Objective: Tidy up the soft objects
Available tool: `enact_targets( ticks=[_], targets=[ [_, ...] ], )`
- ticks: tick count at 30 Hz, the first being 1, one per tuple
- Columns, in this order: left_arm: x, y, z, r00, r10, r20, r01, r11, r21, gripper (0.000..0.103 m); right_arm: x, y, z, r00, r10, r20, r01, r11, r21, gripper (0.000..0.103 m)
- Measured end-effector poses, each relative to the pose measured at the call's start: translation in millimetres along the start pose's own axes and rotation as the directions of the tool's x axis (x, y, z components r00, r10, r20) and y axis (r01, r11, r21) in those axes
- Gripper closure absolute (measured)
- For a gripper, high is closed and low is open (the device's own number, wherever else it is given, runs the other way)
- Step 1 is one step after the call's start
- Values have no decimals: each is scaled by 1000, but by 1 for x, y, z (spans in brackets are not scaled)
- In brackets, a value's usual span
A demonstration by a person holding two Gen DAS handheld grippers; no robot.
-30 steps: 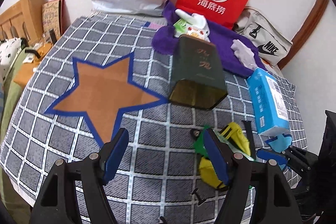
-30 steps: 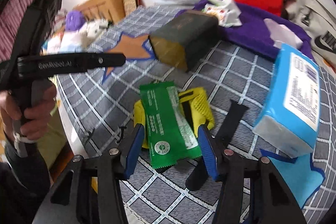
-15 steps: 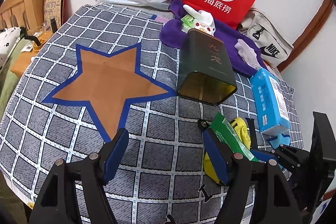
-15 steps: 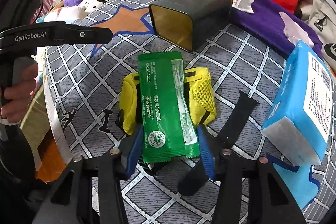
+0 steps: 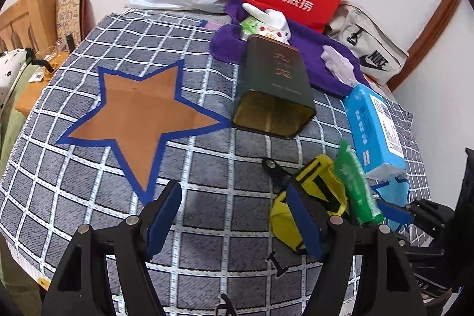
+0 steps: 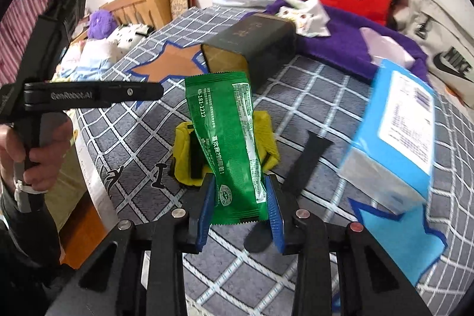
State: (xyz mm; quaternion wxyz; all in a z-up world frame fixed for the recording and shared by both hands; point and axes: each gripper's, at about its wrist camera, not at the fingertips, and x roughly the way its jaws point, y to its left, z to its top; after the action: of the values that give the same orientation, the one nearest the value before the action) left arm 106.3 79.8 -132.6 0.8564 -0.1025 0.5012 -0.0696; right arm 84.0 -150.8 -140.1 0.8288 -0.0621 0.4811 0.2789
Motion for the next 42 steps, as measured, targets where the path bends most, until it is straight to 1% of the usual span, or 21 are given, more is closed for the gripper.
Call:
enact_targets(
  ticks=[4,8,11,15,16,17,19,23,24,26,28,30,31,32,33,34,35,36,38,42],
  targets=[
    [7,-15,-4,1000,-9,-14,10,999,34,31,-16,-14,-17,998,-56,0,56,998,35,69],
    [20,-28,-6,999,-7,-37,9,999,50,31,-22,-32,-42,993,-106,-46,110,991,79,69],
    [27,-38,-6,999,-20,-47,24,997,75,31,-23,-47,-60,986,-145,-80,153,982,112,69],
    [35,-48,-5,998,-26,-57,31,996,90,31,-21,-71,-75,977,-185,-109,201,965,168,69],
    [37,-48,-4,998,-25,-61,31,996,90,32,-20,-75,-77,976,-189,-112,207,962,178,69],
    [38,-49,-3,998,-25,-64,31,995,91,32,-19,-79,-77,979,-172,-109,190,963,189,68],
    [44,-51,-1,997,-16,-74,23,995,95,32,-18,-81,-77,981,-167,-102,184,964,192,66],
    [55,-53,4,996,-5,-93,13,996,85,32,-11,-76,-71,976,-194,-99,207,967,149,57],
    [58,-54,5,995,-3,-102,11,996,85,33,-9,-75,-69,976,-197,-95,209,967,145,55],
    [64,-58,7,994,11,-112,1,994,107,34,-4,-74,-63,977,-197,-79,207,967,146,49],
    [68,-64,9,994,29,-105,-16,992,127,39,1,-72,-58,976,-207,-63,214,966,142,48],
    [71,-69,11,995,39,-91,-26,990,141,53,5,-69,-54,974,-223,-47,227,965,133,47],
    [72,-71,12,995,49,-83,-36,989,145,55,7,-68,-53,973,-225,-41,229,965,131,48],
    [72,-70,12,995,57,-79,-45,988,146,64,8,-67,-51,973,-229,-30,231,964,129,49],
    [70,-69,13,996,70,-61,-61,987,147,81,9,-66,-50,973,-229,-22,230,965,124,51],
    [68,-66,14,997,56,-52,-48,988,145,89,10,-64,-50,973,-230,-14,230,967,109,55],
    [66,-60,15,998,17,-60,-9,992,127,90,9,-64,-50,974,-228,-8,227,968,103,59],
    [63,-52,15,997,-26,-70,32,996,89,91,9,-63,-51,975,-222,-3,221,970,101,60],
    [59,-44,14,997,-40,-63,44,997,65,92,8,-63,-52,976,-218,5,216,971,100,62],
    [58,-40,11,996,-43,-77,47,998,51,92,7,-64,-53,978,-210,16,207,973,101,62]
  ],
)
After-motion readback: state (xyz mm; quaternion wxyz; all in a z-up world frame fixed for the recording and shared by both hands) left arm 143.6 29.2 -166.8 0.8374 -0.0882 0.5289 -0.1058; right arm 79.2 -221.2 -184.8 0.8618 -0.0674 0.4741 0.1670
